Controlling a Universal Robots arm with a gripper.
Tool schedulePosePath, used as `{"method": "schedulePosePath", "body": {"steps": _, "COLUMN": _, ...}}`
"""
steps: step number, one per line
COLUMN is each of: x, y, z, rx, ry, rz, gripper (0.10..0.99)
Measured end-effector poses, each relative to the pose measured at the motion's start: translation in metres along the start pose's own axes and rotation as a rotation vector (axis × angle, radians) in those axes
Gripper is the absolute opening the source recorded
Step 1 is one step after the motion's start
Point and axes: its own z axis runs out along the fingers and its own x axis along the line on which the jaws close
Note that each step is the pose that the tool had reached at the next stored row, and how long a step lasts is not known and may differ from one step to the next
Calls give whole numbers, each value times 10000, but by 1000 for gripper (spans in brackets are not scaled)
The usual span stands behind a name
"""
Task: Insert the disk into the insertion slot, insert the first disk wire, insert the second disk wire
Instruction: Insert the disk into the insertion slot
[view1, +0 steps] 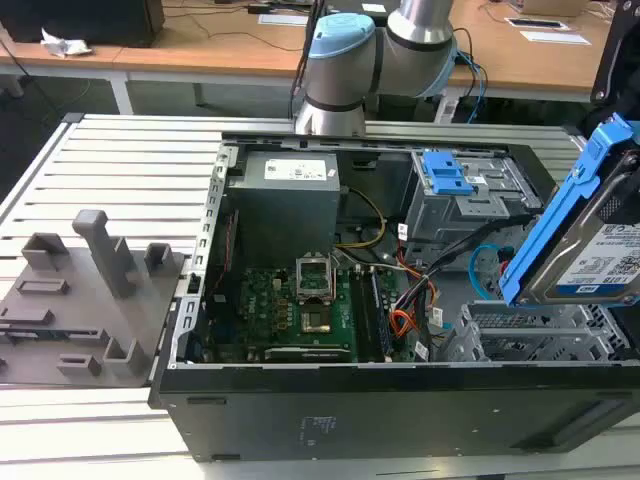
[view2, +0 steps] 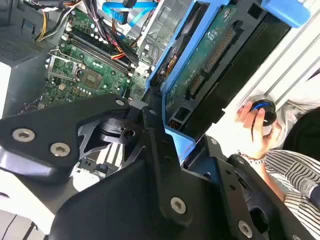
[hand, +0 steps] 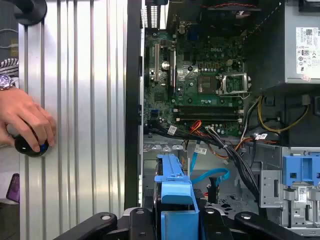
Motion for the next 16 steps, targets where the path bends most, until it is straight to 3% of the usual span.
{"method": "schedulePosePath", "body": {"steps": 9, "x": -6, "y": -17, "z": 386, "rx": -3, "ry": 2, "rz": 0, "gripper": 365}}
{"method": "schedulePosePath", "body": {"steps": 10, "x": -25, "y": -24, "z": 413, "rx": -4, "ry": -2, "rz": 0, "gripper": 365}}
{"method": "schedulePosePath", "body": {"steps": 12, "x": -147, "y": -47, "z": 485, "rx": -5, "ry": -21, "rz": -1, "gripper": 365}}
{"method": "schedulePosePath", "body": {"steps": 16, "x": -167, "y": -50, "z": 564, "rx": -7, "ry": -44, "rz": -2, "gripper": 365}}
